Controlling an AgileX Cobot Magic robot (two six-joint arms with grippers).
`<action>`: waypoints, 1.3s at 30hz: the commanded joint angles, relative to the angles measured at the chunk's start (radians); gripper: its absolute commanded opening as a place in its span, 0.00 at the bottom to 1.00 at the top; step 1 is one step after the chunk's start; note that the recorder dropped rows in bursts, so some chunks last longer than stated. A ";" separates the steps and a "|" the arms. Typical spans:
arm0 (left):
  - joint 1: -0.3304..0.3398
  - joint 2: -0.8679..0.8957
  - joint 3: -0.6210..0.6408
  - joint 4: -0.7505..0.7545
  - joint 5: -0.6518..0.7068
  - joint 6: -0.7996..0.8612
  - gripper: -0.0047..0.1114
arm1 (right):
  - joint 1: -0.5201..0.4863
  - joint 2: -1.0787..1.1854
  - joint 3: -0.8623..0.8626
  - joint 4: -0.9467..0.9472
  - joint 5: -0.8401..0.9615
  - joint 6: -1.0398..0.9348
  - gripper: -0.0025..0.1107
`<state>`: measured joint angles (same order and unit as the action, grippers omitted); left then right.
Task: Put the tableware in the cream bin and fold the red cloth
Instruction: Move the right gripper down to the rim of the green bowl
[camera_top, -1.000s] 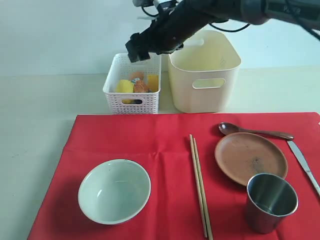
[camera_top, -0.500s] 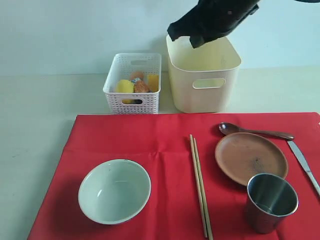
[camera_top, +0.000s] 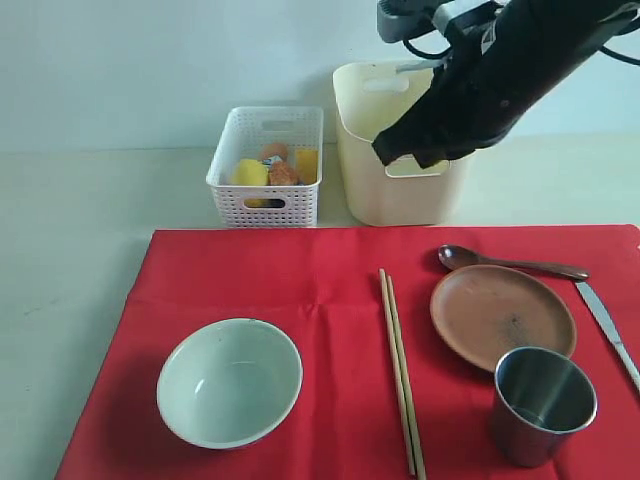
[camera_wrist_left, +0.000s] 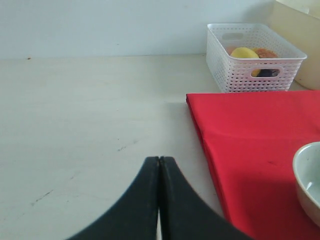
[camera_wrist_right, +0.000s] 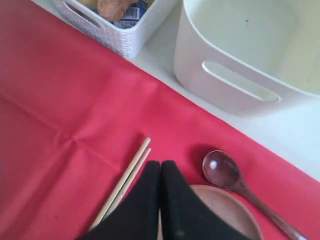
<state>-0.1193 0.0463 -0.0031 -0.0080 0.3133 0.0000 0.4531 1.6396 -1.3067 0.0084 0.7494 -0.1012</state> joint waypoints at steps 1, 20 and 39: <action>0.004 -0.004 0.003 -0.006 -0.004 0.000 0.04 | 0.001 -0.010 0.013 0.078 -0.055 -0.011 0.02; 0.004 -0.004 0.003 -0.006 -0.004 0.000 0.04 | 0.001 0.040 0.013 0.502 -0.039 -0.456 0.73; 0.004 -0.004 0.003 -0.006 -0.004 0.000 0.04 | 0.206 0.111 0.013 0.455 0.145 -0.776 0.74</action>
<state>-0.1193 0.0463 -0.0031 -0.0080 0.3133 0.0000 0.6367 1.7272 -1.2987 0.5587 0.8915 -0.9008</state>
